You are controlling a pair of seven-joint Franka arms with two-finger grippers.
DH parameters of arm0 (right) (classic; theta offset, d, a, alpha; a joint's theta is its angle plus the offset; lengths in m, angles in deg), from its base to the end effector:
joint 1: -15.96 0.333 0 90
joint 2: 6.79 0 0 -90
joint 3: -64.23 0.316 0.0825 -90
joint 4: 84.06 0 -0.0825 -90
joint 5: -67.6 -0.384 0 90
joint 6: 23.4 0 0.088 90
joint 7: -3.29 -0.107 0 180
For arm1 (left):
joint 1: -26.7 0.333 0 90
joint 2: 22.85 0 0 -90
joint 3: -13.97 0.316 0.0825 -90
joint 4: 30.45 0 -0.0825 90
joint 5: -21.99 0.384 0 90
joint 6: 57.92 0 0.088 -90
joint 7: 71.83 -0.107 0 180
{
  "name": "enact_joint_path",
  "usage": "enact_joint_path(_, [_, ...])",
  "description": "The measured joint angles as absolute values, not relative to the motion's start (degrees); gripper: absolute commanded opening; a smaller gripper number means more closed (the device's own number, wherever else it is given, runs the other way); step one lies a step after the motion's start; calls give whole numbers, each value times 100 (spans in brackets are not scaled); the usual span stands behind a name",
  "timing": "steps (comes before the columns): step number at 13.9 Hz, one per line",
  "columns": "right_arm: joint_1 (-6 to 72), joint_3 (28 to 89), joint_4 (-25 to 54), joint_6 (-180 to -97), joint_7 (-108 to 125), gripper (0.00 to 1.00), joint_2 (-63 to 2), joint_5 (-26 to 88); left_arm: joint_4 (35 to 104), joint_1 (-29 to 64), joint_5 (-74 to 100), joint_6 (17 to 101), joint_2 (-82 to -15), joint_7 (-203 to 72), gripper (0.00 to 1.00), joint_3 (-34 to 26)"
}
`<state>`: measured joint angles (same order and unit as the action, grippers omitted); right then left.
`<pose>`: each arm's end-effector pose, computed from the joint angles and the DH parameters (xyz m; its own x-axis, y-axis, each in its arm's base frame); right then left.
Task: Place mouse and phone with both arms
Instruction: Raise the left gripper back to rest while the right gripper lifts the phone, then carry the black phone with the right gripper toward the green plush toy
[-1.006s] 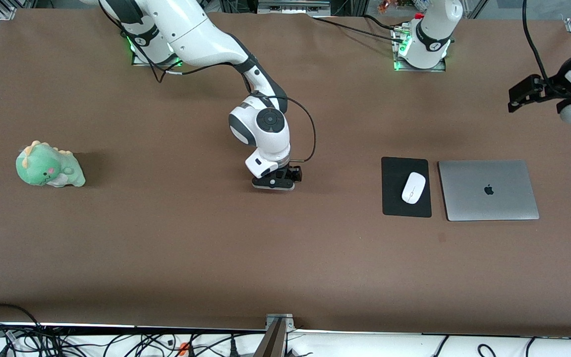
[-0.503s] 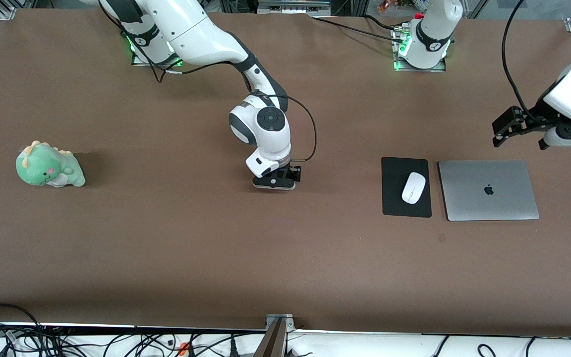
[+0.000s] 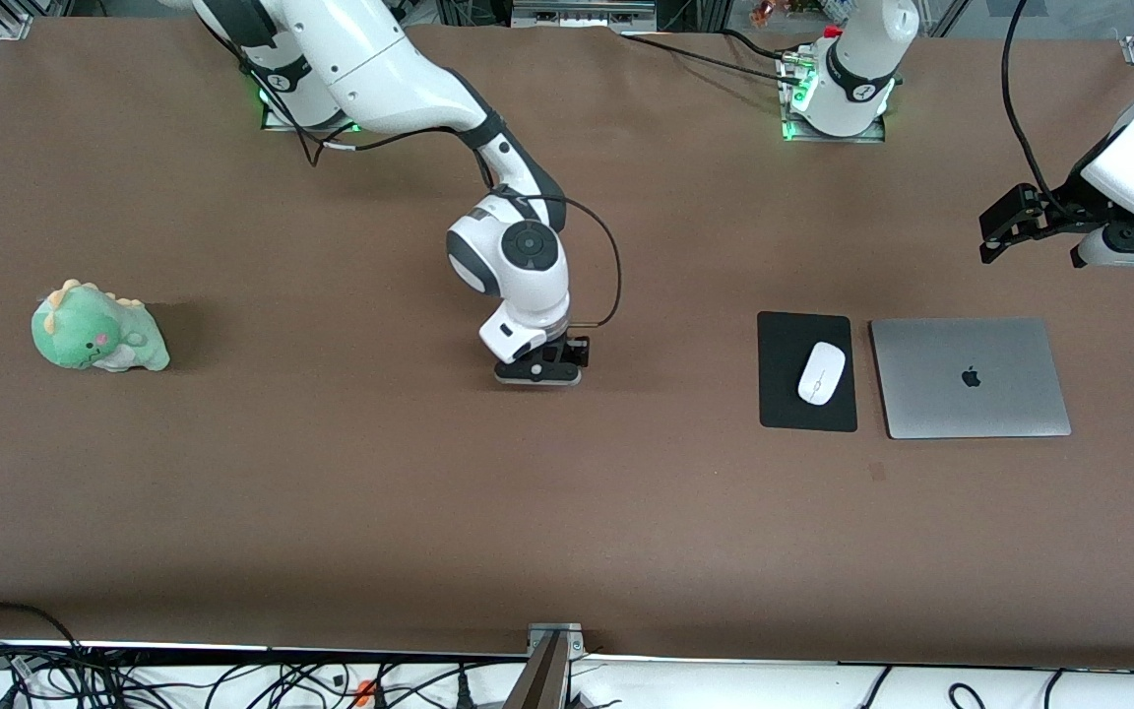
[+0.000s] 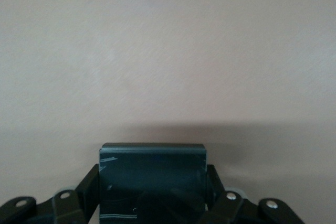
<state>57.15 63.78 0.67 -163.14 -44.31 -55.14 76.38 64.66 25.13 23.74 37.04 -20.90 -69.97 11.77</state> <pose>0.5508 0.4754 0.1833 0.9871 -0.0055 0.1600 -0.0054 -1.0000 -0.0012 0.5500 -0.0336 0.6087 0.9988 -0.0360 0.0324 -0.0350 -0.9989 -0.0308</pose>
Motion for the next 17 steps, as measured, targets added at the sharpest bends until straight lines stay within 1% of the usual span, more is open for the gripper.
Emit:
enact_joint_path(3, [5264, 6362, -42, -15575, -3204, 20, -5129, 7270, 6467, 2515, 2374, 3677, -2090, -6998, 100, 1178])
enact_joint_path(6, [4793, 6341, -51, -14770, -2183, 20, -4636, 7228, 6467, 2514, 2374, 3676, -2090, -7000, 100, 1175])
enact_joint_path(9, [4280, 6229, 81, -14092, -1137, 20, -4386, 7228, 6467, 2505, 2374, 3676, -2090, -7000, 100, 1152])
enact_joint_path(12, [3773, 6017, 493, -14064, -530, 20, -4300, 7227, 6467, 2501, 2374, 3674, -2089, -7000, 100, 1144])
enact_joint_path(14, [3419, 5975, 882, -14205, -466, 20, -4155, 7227, 6467, 2500, 2374, 3649, -2089, -7000, 100, 1144])
enact_joint_path(15, [3255, 5948, 1162, -14397, -459, 20, -4024, 7227, 6467, 2501, 2374, 3639, -2089, -7000, 100, 1149])
enact_joint_path(17, [2990, 5781, 1942, -15120, -270, 20, -3686, 7227, 6467, 2512, 2374, 3631, -2089, -7000, 100, 1170])
